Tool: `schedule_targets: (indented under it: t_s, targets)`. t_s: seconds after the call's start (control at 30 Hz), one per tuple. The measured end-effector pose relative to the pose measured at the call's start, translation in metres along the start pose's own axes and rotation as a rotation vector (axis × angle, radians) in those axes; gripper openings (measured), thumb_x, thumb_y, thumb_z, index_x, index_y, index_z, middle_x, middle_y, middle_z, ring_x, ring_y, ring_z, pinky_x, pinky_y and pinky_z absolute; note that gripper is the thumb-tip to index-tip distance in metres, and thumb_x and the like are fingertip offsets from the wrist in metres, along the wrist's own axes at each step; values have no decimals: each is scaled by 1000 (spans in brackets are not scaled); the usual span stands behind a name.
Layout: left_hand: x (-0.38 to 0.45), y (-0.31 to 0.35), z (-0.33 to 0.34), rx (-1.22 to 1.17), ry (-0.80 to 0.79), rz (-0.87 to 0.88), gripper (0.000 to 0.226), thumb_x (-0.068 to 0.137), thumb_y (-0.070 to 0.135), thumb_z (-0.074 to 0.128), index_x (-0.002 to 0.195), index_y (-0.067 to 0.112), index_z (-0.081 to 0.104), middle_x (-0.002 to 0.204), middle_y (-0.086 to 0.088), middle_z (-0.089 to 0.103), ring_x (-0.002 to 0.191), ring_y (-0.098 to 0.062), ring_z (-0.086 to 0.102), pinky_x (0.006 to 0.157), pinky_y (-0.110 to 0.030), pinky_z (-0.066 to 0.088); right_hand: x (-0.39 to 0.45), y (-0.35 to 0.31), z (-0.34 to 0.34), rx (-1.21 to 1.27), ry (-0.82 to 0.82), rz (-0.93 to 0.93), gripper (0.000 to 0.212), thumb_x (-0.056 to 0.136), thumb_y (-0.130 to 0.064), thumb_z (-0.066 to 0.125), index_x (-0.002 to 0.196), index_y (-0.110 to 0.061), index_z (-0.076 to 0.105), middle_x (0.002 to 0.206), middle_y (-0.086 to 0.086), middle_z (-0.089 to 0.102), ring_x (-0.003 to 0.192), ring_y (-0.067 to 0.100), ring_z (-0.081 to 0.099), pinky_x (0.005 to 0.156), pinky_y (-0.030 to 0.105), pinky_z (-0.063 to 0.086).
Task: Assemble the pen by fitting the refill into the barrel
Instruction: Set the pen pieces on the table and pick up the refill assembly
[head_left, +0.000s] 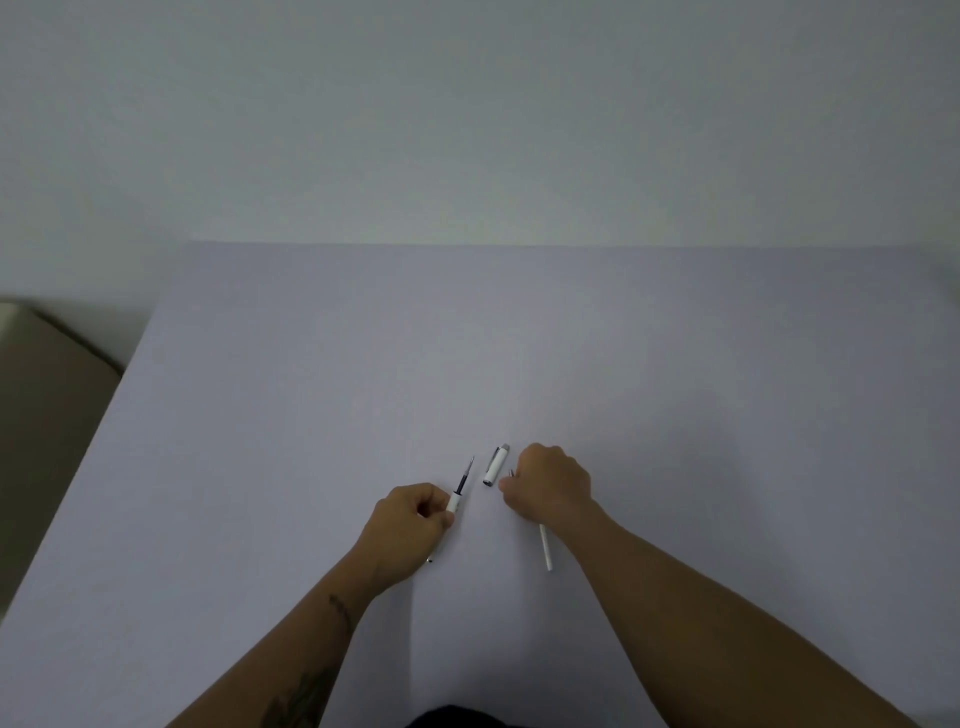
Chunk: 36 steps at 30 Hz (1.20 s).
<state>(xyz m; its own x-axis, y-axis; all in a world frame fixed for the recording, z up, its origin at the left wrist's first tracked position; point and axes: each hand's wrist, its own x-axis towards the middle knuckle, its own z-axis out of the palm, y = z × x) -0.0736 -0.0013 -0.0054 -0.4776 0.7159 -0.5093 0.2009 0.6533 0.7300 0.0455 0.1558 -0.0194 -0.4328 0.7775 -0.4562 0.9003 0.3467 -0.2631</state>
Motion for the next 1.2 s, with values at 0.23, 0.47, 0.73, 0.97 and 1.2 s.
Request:
schedule_targets:
  t_s: [0.23, 0.47, 0.73, 0.97, 1.2]
  targets:
    - [-3, 11, 7, 20, -26, 6, 12, 91, 19, 61, 81, 16, 67, 81, -1, 66, 68, -9, 54, 57, -15, 41, -5, 11, -22, 393, -41, 34, 21, 75, -26, 61, 67, -8, 65, 70, 4, 67, 63, 20, 58, 58, 27, 43]
    - [-1, 35, 30, 50, -6, 76, 9, 87, 19, 66, 78, 18, 70, 77, -3, 70, 60, -7, 57, 42, -4, 41, -31, 24, -33, 947, -414, 144, 9, 86, -10, 68, 92, -9, 74, 73, 5, 66, 55, 12, 52, 49, 23, 33]
    - [-7, 47, 52, 25, -2, 67, 7, 86, 19, 69, 84, 13, 72, 81, -4, 67, 63, -9, 56, 42, -3, 41, -26, 47, -47, 1107, -111, 216, 13, 87, -12, 64, 75, -11, 69, 72, 5, 72, 52, 10, 58, 50, 23, 42]
    - [-19, 37, 51, 50, 32, 6, 9, 88, 19, 64, 81, 16, 69, 79, 0, 64, 67, -12, 54, 61, -21, 44, -9, 71, -39, 460, -44, 76, 19, 76, -14, 59, 77, 1, 69, 76, 9, 75, 69, 23, 67, 66, 30, 54]
    - [-28, 28, 45, 34, 20, -42, 12, 90, 17, 60, 85, 8, 67, 77, -4, 64, 67, -15, 53, 63, -25, 45, -11, 67, -9, 103, 24, 35, 13, 77, -25, 59, 78, -12, 57, 85, 8, 62, 83, 31, 66, 67, 29, 50]
